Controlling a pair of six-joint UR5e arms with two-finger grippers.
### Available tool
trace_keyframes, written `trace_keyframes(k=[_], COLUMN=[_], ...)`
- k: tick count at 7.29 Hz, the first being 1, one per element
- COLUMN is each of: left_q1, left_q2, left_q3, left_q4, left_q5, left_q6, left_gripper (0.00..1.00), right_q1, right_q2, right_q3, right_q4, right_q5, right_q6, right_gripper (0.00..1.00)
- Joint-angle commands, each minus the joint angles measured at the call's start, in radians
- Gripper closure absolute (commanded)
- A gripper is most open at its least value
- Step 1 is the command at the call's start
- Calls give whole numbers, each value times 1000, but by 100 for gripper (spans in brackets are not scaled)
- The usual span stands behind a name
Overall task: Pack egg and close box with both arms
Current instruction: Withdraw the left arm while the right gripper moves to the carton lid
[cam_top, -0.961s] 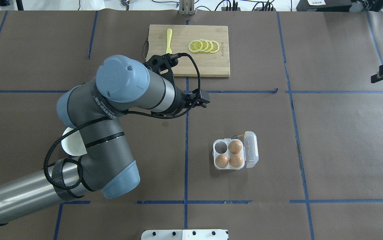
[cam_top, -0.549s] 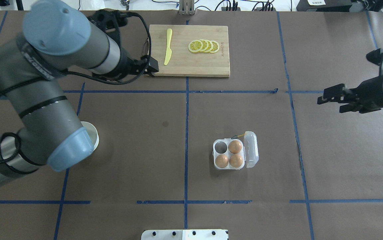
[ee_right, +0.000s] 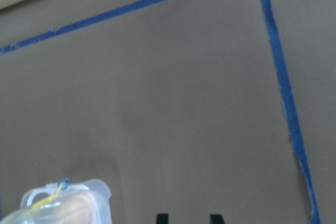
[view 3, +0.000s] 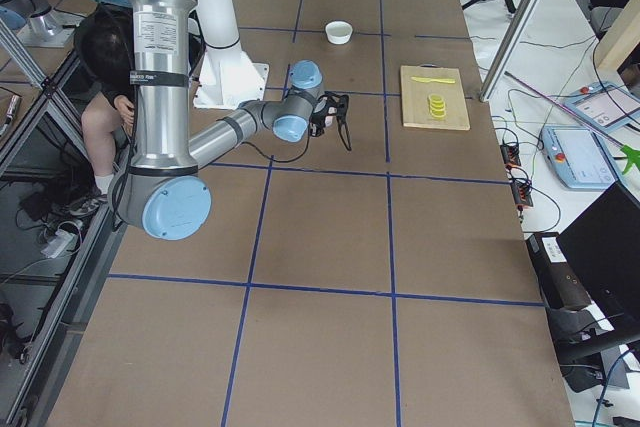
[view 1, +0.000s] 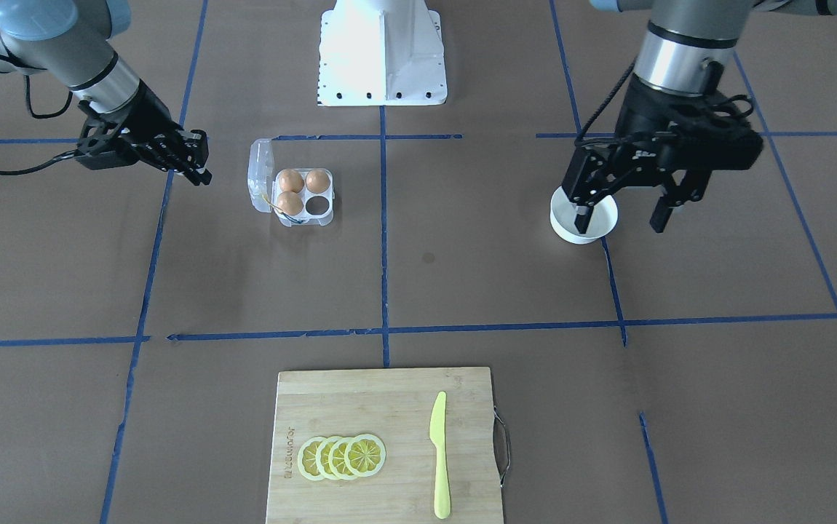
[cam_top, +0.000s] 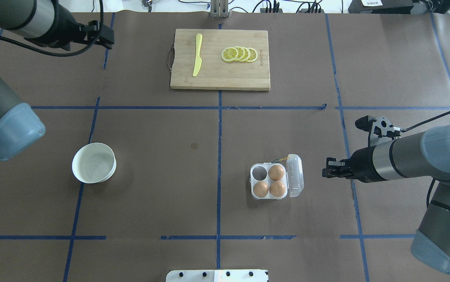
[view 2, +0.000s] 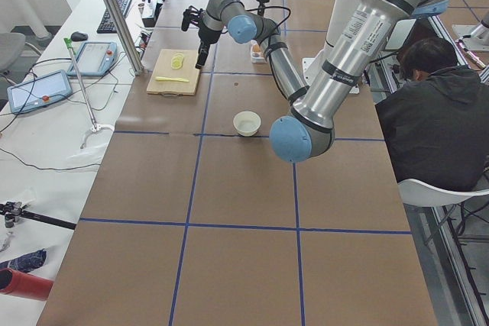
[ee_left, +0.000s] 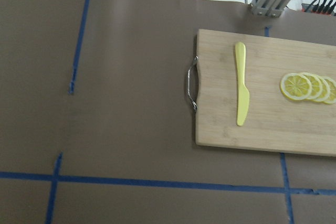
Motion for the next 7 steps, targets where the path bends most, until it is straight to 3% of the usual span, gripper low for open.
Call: trace_keyframes(k=[1, 3, 5, 7], left_q1=[-39, -56, -56, -58], left_q2=[5, 10, 16, 92], left_q3=[-5, -2, 10, 1], left_q4=[1, 1, -2, -27], left_q5=[0, 0, 0, -6], left_q6=[37, 63, 83, 172], left_gripper=[1, 0, 0, 0], right_q1=[-66, -75, -80, -83], right_q2=[98, 249, 416, 486], right_q3=[-22, -89, -120, -122], right_q4=[-11, -26, -142, -154], right_q5=[-9, -10, -12, -12], right_q6=[4, 3, 3, 4], right_gripper=[100, 100, 100, 100])
